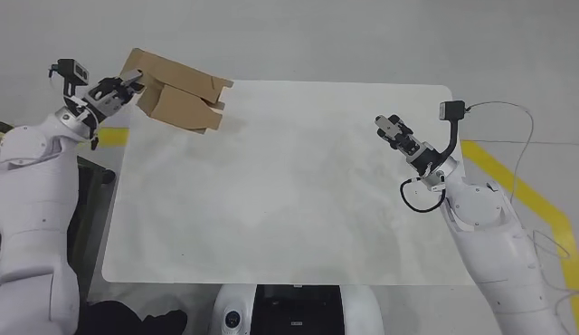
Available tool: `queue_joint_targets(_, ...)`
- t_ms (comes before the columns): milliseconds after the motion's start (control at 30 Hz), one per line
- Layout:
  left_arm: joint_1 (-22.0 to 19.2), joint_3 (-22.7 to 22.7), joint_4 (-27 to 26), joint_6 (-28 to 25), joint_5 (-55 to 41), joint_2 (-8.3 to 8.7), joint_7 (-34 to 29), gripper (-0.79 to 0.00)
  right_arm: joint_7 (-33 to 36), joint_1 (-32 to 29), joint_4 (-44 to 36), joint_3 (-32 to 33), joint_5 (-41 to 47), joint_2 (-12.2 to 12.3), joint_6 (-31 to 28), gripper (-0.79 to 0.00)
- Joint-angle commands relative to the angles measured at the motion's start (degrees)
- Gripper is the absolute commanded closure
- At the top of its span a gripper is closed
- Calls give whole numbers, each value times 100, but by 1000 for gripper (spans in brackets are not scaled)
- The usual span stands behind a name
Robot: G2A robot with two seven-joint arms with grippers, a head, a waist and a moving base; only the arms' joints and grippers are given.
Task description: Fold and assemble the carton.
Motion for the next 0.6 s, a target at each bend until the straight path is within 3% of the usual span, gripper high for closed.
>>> queue_joint_targets(0, 54, 147, -247, 25, 20, -37, 174, 0, 0, 0, 0, 0, 0, 0, 0, -785)
queue_joint_targets(367, 243, 662, -1503, 200, 232, -147, 649, 0, 0, 0, 0, 0, 0, 0, 0, -785)
queue_joint_targets(567, 211, 958, -1924, 423, 297, -206, 828, 0, 0, 0, 0, 0, 0, 0, 0, -785)
